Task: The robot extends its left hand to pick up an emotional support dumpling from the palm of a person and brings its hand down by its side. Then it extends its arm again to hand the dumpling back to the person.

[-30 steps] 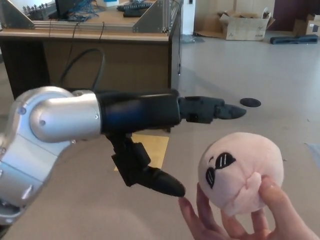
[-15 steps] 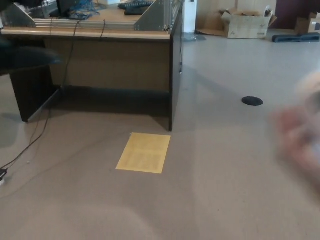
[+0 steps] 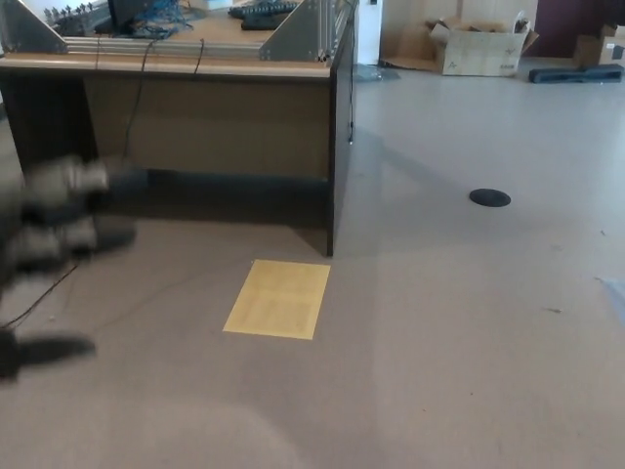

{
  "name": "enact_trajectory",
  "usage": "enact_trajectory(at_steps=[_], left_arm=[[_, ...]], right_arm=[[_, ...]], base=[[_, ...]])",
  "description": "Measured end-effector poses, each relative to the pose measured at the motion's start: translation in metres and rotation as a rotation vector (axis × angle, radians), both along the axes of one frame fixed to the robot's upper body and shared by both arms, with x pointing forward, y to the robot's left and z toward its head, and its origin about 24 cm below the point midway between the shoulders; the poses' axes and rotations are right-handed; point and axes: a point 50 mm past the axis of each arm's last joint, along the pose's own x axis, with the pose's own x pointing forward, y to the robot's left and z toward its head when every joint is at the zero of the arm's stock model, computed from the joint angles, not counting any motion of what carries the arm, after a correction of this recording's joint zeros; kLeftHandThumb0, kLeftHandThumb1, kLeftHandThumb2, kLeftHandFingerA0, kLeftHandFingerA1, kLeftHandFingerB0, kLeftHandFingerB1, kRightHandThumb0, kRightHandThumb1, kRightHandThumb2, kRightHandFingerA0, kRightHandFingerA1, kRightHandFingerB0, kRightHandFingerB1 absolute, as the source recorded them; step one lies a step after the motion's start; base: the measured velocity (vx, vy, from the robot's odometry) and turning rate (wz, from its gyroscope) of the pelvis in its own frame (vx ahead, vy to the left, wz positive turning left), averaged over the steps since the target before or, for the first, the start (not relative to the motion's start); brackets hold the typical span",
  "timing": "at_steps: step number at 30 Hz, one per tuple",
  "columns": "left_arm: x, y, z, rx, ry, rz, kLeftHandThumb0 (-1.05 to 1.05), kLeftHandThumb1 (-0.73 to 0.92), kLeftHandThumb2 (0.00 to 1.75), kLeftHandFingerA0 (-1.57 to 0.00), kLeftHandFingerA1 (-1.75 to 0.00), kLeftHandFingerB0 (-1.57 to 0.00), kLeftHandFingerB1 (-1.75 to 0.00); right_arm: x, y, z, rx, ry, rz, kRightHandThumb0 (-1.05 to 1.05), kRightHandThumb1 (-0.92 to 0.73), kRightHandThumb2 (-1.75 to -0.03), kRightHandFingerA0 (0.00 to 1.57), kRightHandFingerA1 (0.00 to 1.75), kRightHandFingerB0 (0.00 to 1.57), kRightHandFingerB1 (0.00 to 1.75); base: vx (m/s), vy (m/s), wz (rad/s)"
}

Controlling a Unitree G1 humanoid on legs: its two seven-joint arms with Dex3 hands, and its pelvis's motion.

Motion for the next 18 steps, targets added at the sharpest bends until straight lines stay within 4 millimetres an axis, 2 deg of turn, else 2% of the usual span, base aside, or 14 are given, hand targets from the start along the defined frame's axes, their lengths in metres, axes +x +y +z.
enact_trajectory(at_steps=[1, 2, 3, 4, 5, 11, 12, 13, 18], left_arm=[[0.000, 0.003, -0.010, -0.018, 0.028, 0.014, -0.59, 0.42, 0.65, -0.22, -0.42, -0.14, -0.34], [-0.001, 0.008, -0.034, -0.061, 0.092, 0.047, -0.59, 0.42, 0.65, -0.22, -0.42, -0.14, -0.34], [-0.002, 0.011, -0.045, -0.077, 0.120, 0.066, -0.59, 0.42, 0.65, -0.22, -0.42, -0.14, -0.34], [-0.004, 0.015, -0.063, -0.104, 0.167, 0.101, -0.27, 0.30, 0.88, -0.13, -0.51, -0.09, -0.49], [-0.006, 0.019, -0.076, -0.121, 0.200, 0.126, -0.50, 0.52, 0.56, -0.33, -0.37, -0.25, -0.30], [-0.024, 0.040, -0.149, -0.213, 0.381, 0.324, -0.50, 0.53, 0.56, -0.36, -0.37, -0.28, -0.30], [-0.026, 0.042, -0.156, -0.219, 0.395, 0.345, -0.52, 0.52, 0.56, -0.35, -0.36, -0.27, -0.30], [-0.029, 0.045, -0.164, -0.224, 0.414, 0.375, -0.60, 0.44, 0.69, -0.30, -0.43, -0.24, -0.38], [-0.046, 0.056, -0.195, -0.215, 0.478, 0.492, -0.59, 0.43, 0.71, -0.32, -0.44, -0.22, -0.38]], right_arm=[[0.000, 0.000, 0.000, 0.001, 0.000, 0.000, -0.27, -0.62, -0.59, 0.82, 0.52, 0.67, 0.47], [-0.001, 0.001, -0.001, 0.003, 0.002, 0.000, -0.27, -0.62, -0.59, 0.82, 0.52, 0.67, 0.47], [-0.001, 0.002, -0.001, 0.005, 0.002, 0.001, -0.27, -0.62, -0.59, 0.82, 0.52, 0.67, 0.47], [-0.001, 0.002, -0.002, 0.007, 0.004, 0.001, -0.27, -0.62, -0.59, 0.83, 0.56, 0.65, 0.47], [-0.001, 0.003, -0.002, 0.008, 0.004, 0.001, -0.28, -0.63, -0.59, 0.82, 0.56, 0.64, 0.46], [-0.002, 0.003, -0.003, 0.011, 0.007, -0.001, -0.29, -0.63, -0.59, 0.81, 0.54, 0.63, 0.46], [-0.003, 0.003, -0.003, 0.011, 0.007, -0.001, -0.28, -0.63, -0.59, 0.82, 0.54, 0.63, 0.46], [-0.003, 0.003, -0.004, 0.012, 0.008, -0.002, -0.27, -0.62, -0.59, 0.82, 0.54, 0.62, 0.46], [-0.011, 0.001, -0.010, 0.013, 0.026, -0.015, -0.28, -0.62, -0.59, 0.83, 0.56, 0.64, 0.47]], base=[[0.00, 0.000, 0.00], [0.00, 0.000, 0.00], [0.00, 0.000, 0.00], [0.00, 0.000, 0.00], [0.00, 0.000, 0.00], [0.00, 0.000, 0.00], [0.00, 0.000, 0.00], [0.00, 0.000, 0.00], [0.00, 0.000, 0.00]])
